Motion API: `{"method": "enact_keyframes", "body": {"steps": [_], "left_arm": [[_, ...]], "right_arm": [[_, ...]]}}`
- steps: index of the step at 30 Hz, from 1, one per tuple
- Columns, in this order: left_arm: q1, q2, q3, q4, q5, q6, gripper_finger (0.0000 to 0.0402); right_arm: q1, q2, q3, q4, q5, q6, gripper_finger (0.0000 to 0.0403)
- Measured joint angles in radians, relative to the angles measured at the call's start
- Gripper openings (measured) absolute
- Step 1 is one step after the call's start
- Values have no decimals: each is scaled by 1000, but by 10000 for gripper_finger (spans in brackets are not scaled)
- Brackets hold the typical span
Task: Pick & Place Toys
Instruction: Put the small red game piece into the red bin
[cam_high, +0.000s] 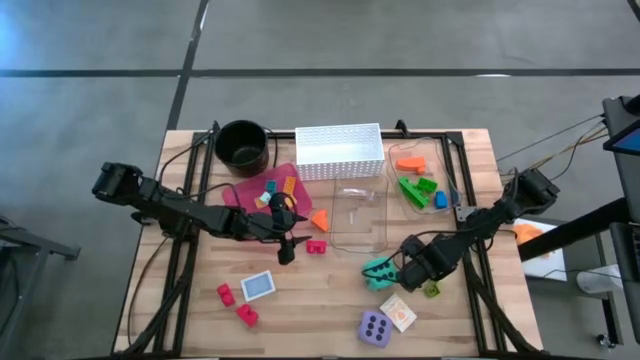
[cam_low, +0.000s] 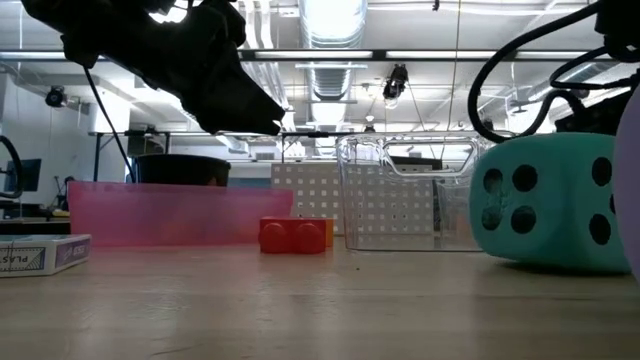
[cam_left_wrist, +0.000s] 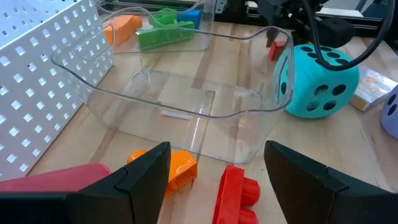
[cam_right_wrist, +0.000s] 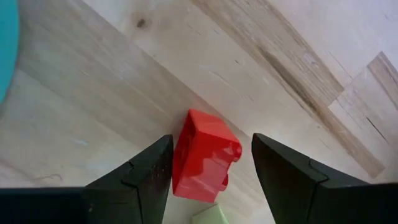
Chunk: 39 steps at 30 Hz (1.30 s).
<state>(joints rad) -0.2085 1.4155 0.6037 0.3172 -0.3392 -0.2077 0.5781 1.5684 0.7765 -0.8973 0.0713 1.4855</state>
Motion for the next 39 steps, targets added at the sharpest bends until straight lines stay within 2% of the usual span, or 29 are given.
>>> {"method": "enact_keyframes", "body": {"steps": [4, 11, 15, 25, 31, 36, 39], "left_arm": [[0, 0, 0, 0, 0, 0, 264], [0, 0, 0, 0, 2, 2, 264], [0, 0, 0, 0, 2, 2, 264], [0, 0, 0, 0, 2, 2, 264], [0, 0, 3, 9, 0, 1, 264], [0, 0, 30, 17, -1, -2, 264], [0, 0, 46, 31, 0, -2, 264]], "right_arm": [[0, 1, -1, 4, 0, -4, 204], [0, 2, -3, 6, 9, -5, 126], [0, 2, -3, 4, 13, -5, 103], [-2, -26, 6, 5, 38, -103, 116], [-2, -100, 8, 8, 45, -170, 95], [-2, -206, 14, 12, 109, -209, 105], [-1, -279, 19, 20, 190, -248, 115]]}}
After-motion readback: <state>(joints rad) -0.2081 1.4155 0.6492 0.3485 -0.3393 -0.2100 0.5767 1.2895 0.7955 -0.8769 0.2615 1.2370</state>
